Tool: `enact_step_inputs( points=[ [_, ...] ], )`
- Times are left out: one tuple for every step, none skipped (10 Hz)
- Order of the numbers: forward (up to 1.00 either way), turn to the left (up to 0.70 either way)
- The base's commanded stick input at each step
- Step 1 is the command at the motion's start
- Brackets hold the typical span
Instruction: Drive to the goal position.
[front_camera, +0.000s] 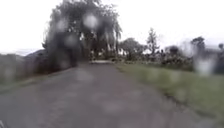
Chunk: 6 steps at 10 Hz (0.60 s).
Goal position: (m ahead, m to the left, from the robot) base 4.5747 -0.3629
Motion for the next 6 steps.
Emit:
enact_step_inputs(
  points=[
    [1.00,0.00],
    [1.00,0.00],
    [1.00,0.00],
    [1.00,0.00],
    [1.00,0.00],
    [1.00,0.00]
  ],
)
